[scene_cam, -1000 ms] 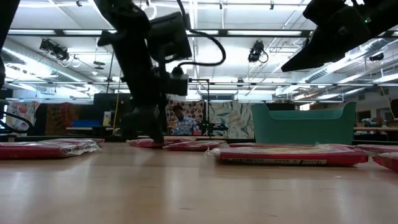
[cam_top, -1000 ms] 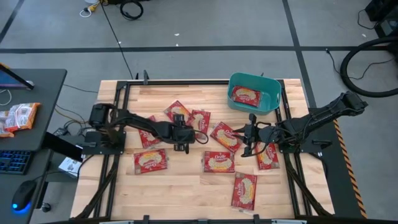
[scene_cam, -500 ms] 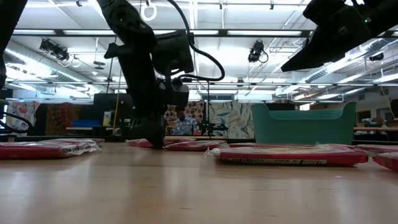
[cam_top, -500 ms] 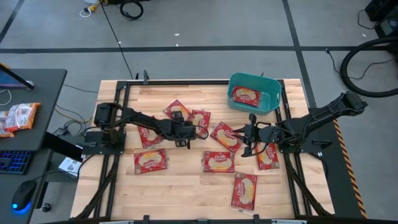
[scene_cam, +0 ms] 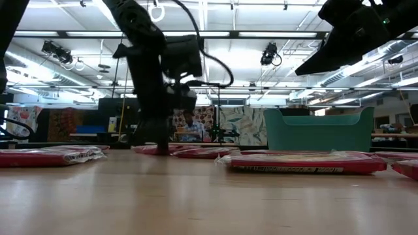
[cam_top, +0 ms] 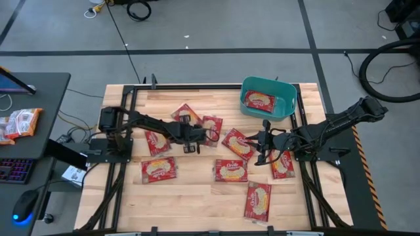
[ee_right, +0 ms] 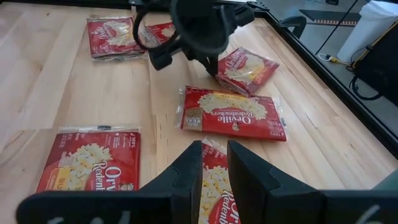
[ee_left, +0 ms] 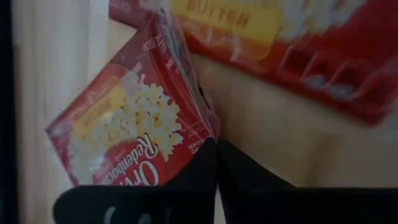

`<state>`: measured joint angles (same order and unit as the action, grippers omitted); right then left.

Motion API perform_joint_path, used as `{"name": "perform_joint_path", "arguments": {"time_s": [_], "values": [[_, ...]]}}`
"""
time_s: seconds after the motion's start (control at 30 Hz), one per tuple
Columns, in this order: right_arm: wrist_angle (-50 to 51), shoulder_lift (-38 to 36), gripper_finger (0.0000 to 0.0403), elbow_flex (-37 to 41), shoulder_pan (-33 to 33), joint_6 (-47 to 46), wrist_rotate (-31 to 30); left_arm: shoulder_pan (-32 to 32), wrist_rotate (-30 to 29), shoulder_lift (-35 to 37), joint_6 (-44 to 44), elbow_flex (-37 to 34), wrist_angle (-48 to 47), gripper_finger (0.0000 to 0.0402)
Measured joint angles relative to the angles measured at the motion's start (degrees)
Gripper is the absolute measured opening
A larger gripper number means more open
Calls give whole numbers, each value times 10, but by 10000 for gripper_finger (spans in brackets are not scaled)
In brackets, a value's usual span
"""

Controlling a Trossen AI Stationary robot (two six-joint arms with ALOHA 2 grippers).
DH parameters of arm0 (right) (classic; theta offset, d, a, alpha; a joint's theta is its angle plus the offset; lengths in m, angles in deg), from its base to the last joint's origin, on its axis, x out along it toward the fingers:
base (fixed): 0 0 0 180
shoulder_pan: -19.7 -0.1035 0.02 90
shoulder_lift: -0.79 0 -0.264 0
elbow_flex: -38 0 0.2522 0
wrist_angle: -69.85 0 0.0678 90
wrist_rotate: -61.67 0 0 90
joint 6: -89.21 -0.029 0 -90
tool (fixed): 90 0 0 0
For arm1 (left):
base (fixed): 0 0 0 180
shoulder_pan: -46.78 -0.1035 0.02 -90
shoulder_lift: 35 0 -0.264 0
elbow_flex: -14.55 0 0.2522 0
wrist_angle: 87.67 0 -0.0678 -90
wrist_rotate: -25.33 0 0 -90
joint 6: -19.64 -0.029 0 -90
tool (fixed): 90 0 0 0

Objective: Sort popcorn bags into baskets
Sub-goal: Put the popcorn bag into the blue bin

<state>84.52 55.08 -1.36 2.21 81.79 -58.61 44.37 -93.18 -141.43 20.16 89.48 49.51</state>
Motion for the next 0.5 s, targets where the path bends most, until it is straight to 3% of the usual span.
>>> {"name": "perform_joint_path", "arguments": {"time_s": [0.3, 0.5], "values": [[0, 0, 80, 0, 0, 0, 0, -47, 56, 46, -5, 142, -88, 3], [-1, 0, 80, 0, -1, 1, 2, -66, 132, 49, -53, 231, -19, 2]]}}
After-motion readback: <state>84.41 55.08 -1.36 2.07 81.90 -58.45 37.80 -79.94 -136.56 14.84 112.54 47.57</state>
